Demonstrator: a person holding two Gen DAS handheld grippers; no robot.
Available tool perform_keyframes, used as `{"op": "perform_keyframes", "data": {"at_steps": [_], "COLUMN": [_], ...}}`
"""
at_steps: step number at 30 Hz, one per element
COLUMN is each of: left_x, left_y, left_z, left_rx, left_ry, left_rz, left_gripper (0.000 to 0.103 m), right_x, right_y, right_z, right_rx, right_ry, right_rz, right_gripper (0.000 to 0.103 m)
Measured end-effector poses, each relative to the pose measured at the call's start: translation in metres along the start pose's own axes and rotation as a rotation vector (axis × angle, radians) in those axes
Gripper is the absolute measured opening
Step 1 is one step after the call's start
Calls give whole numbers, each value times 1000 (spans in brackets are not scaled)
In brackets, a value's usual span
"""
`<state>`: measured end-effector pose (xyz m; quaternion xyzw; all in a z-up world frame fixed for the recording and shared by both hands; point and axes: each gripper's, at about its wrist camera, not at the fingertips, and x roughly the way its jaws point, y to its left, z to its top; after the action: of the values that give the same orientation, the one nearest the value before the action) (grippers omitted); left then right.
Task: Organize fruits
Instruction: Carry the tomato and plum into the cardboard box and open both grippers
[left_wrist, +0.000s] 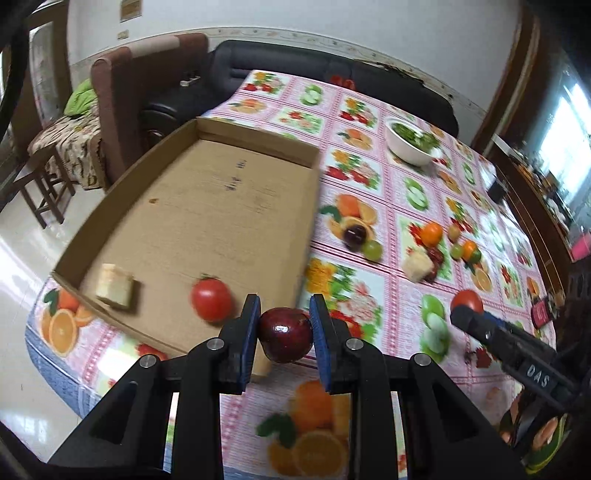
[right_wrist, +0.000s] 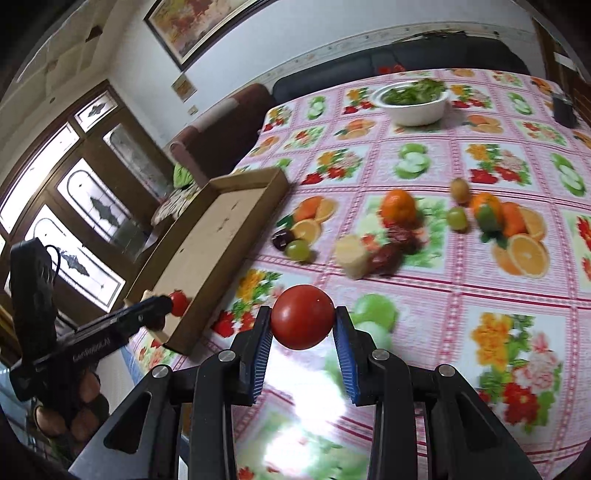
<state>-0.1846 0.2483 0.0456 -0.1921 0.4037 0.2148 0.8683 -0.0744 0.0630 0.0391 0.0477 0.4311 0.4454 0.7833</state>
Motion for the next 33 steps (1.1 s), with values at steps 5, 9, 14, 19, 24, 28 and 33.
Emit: {"op": "perform_keyframes", "data": {"at_steps": [5, 9, 14, 19, 24, 28, 33], "left_x": [2, 4, 7, 9, 15, 27, 39], "left_y": [27, 46, 60, 68, 76, 88, 98], "left_z": [9, 13, 17, 23, 33, 41, 47], "left_rx": [-48, -77, -95, -99, -102, -118, -130], "left_ry": [-12, -17, -21, -31, -38, -27, -10], "left_rz": [33, 54, 70, 82, 105, 132, 152], "left_gripper": [25, 25, 25, 25, 25, 25, 25], "right_x": [17, 27, 41, 55, 71, 89, 119], "right_y": [24, 37, 53, 70, 92, 110, 132], "right_z": [3, 6, 12, 19, 33, 43, 49], "right_rx": [-42, -60, -87, -116, -155, -188, -237], "right_ry": [25, 35, 48, 53, 54, 66, 108], "right_rz": [25, 41, 61, 76, 95, 107, 111], "right_gripper": [33, 33, 33, 33, 33, 33, 33]}}
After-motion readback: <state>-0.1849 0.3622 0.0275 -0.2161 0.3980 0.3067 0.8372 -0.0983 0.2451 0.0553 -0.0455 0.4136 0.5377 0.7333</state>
